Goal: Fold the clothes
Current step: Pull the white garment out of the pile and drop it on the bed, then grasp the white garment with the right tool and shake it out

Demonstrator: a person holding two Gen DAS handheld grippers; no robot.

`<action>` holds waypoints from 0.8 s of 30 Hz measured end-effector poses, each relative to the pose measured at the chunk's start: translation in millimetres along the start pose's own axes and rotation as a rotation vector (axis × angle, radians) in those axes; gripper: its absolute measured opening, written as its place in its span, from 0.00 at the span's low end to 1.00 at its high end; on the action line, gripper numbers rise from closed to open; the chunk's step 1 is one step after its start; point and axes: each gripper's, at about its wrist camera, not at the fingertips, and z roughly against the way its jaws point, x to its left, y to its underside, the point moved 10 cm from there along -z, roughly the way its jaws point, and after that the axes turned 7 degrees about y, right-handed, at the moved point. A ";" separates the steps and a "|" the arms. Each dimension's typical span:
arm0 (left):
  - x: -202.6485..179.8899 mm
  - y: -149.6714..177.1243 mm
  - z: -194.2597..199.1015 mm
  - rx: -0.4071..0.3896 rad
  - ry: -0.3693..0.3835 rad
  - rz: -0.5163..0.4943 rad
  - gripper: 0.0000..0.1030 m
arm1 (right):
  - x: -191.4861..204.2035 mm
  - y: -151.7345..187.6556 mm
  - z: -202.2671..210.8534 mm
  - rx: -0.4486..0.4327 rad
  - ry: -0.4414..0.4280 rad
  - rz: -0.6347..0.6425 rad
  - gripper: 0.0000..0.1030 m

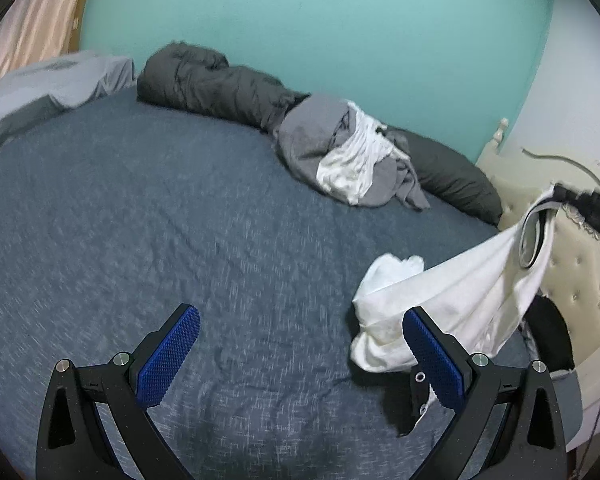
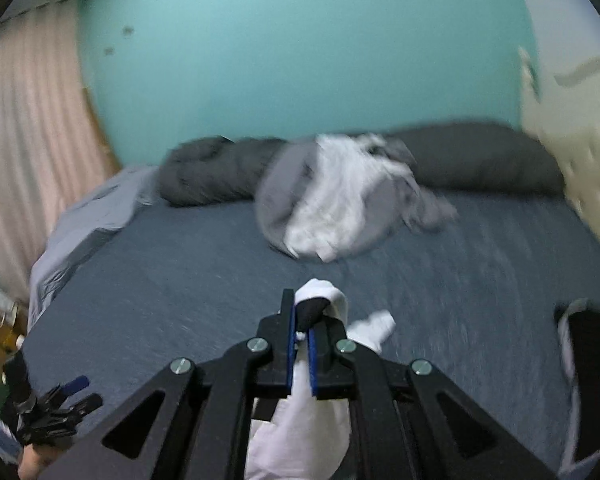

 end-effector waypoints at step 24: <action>21.7 72.4 -88.6 0.135 -0.022 -0.033 1.00 | -103.8 167.2 -44.6 -0.015 0.089 -0.417 0.69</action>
